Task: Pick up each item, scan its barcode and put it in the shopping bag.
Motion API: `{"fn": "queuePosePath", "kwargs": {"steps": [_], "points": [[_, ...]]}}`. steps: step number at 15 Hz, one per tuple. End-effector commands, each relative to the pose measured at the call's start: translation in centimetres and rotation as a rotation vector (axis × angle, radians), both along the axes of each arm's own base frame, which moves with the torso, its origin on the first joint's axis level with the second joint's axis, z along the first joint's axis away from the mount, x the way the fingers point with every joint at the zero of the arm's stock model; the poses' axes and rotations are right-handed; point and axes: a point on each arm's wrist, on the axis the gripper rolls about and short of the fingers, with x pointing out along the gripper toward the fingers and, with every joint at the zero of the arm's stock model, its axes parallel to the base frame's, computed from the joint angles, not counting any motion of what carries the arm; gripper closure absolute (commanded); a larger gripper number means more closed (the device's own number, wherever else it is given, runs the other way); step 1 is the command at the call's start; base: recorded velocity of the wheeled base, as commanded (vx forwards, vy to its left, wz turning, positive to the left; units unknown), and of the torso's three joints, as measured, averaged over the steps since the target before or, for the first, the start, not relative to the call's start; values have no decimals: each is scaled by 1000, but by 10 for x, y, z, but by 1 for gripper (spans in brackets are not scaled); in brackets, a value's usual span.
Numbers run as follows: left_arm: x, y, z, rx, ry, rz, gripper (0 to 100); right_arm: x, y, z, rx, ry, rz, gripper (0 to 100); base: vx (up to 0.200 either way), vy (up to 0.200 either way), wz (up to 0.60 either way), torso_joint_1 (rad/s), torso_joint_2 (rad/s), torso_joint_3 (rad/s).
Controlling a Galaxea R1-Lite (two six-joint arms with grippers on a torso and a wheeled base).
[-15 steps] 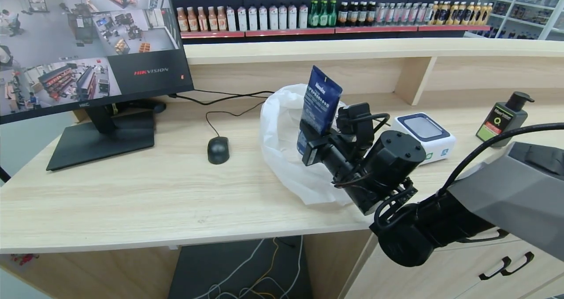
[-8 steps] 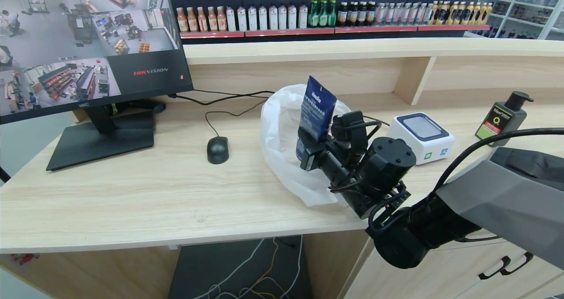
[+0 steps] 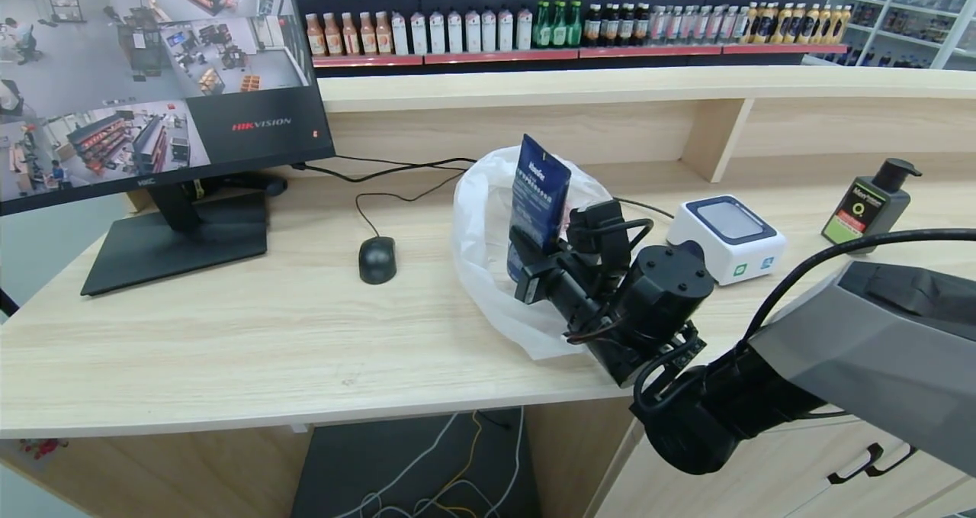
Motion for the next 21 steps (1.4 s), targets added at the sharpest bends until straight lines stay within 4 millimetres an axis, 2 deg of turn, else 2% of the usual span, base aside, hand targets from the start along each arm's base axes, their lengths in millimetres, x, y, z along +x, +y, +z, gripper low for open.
{"fn": "queuePosePath", "kwargs": {"steps": [1, 6, 7, 17, 21], "points": [[0, 0, 0, 0, 0, 1, 0, 1, 1, -3, -7, 8, 0, 100, 0, 0, 0, 0, 0, 0], [0, 0, 0, 0, 0, 1, 0, 1, 0, -4, -9, 11, 0, 100, 0, 0, 0, 0, 0, 0], [0, 0, 0, 0, 0, 1, 0, 1, 0, -4, -6, 9, -2, 0, 0, 0, 0, 0, 0, 0], [0, 0, 0, 1, 0, 1, 0, -4, -1, 9, 24, -31, -5, 0, 0, 0, 0, 0, 0, 0], [0, 0, 0, 0, 0, 1, 0, -12, -7, 10, 26, -40, -13, 0, 0, 0, 0, 0, 0, 0]]}}
